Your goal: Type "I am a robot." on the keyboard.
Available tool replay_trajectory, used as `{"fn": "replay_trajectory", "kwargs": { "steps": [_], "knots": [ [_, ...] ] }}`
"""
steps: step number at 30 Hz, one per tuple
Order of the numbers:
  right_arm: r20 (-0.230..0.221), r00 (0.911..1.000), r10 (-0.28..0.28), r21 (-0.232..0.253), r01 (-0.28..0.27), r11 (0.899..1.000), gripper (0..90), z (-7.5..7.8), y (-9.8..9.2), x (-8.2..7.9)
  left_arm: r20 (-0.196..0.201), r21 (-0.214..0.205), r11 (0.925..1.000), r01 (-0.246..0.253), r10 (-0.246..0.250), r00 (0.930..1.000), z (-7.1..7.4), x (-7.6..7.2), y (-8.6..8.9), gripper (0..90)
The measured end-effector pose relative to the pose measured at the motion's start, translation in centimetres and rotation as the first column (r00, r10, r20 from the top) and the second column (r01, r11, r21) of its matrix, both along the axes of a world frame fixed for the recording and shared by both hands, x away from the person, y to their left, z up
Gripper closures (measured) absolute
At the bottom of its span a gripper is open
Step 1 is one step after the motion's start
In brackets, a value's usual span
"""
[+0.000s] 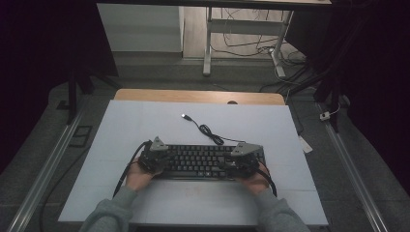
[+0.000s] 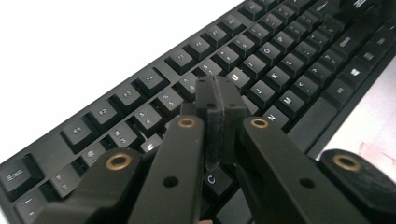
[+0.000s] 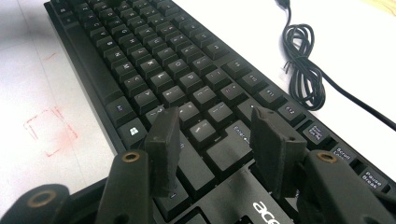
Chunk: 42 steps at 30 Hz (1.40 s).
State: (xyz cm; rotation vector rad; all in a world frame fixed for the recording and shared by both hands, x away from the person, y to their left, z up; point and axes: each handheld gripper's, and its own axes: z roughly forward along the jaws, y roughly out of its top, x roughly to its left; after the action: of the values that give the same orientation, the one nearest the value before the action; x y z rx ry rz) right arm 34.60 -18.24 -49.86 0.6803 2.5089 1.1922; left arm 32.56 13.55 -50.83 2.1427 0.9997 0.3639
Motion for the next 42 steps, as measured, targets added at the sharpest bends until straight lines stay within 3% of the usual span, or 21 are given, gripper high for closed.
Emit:
{"fn": "replay_trajectory", "kwargs": {
  "steps": [19, 33, 42],
  "knots": [
    [-0.002, 1.0000, -0.002, -0.007, 0.002, 1.000, 53.3, 0.0, 0.1, 0.0, -0.020, 0.025, 0.9996, -0.012, 0.013, 0.9997, -1.1, 1.4, -0.8, 88.7],
    [0.008, 1.0000, -0.004, -0.006, 0.004, 1.000, 53.3, 0.1, 0.0, -0.1, -0.023, 0.035, 0.9993, -0.016, 0.017, 0.9996, -1.3, 1.5, -1.0, 88.8],
    [0.009, 0.9999, -0.006, 0.005, 0.006, 1.000, 53.3, 0.3, -0.1, -0.1, 0.027, -0.033, 0.9989, -0.034, 0.035, 0.9990, 0.5, 0.4, 0.5, 87.3]
  ]
}}
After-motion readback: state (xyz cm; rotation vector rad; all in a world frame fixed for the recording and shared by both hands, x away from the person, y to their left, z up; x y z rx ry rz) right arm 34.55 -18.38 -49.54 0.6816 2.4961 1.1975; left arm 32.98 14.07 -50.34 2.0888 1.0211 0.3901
